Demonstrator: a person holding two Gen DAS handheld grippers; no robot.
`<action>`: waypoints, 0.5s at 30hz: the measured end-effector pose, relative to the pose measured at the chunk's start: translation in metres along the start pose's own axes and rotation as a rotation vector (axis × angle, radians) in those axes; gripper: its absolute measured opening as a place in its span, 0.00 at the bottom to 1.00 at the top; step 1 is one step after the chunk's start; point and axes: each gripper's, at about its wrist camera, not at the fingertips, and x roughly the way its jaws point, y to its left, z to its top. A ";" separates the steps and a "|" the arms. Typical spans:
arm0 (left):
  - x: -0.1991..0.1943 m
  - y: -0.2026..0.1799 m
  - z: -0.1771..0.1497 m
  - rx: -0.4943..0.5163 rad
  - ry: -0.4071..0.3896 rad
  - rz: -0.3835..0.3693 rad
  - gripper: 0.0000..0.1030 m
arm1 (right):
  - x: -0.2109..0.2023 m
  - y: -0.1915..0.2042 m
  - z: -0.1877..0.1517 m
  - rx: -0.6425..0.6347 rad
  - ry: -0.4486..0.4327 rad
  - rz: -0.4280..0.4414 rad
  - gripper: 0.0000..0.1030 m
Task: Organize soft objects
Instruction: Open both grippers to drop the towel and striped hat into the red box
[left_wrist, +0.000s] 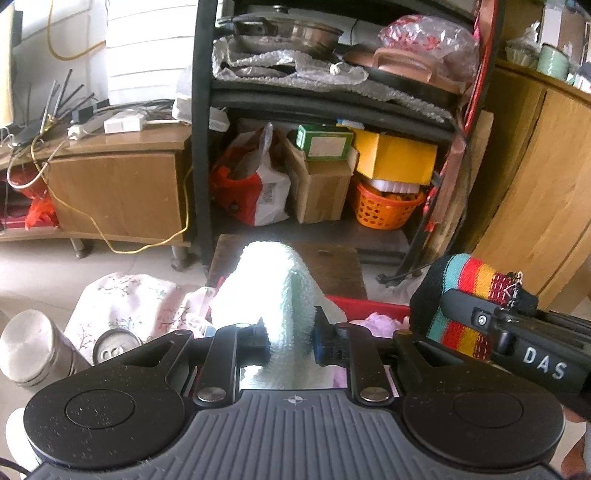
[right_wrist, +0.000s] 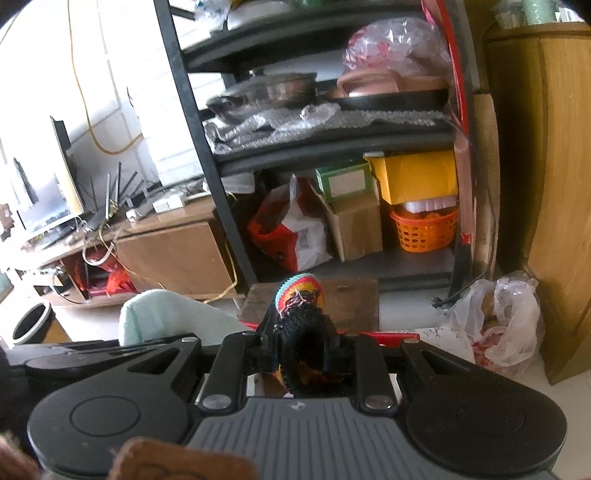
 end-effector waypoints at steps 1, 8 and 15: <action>0.004 -0.001 0.000 0.003 0.005 0.005 0.22 | 0.006 -0.001 -0.001 -0.001 0.009 -0.003 0.00; 0.029 -0.005 -0.004 0.020 0.036 0.035 0.61 | 0.037 -0.011 -0.010 -0.001 0.061 -0.048 0.07; 0.016 -0.005 -0.005 0.031 0.013 0.049 0.75 | 0.027 -0.020 -0.008 0.038 0.041 -0.073 0.26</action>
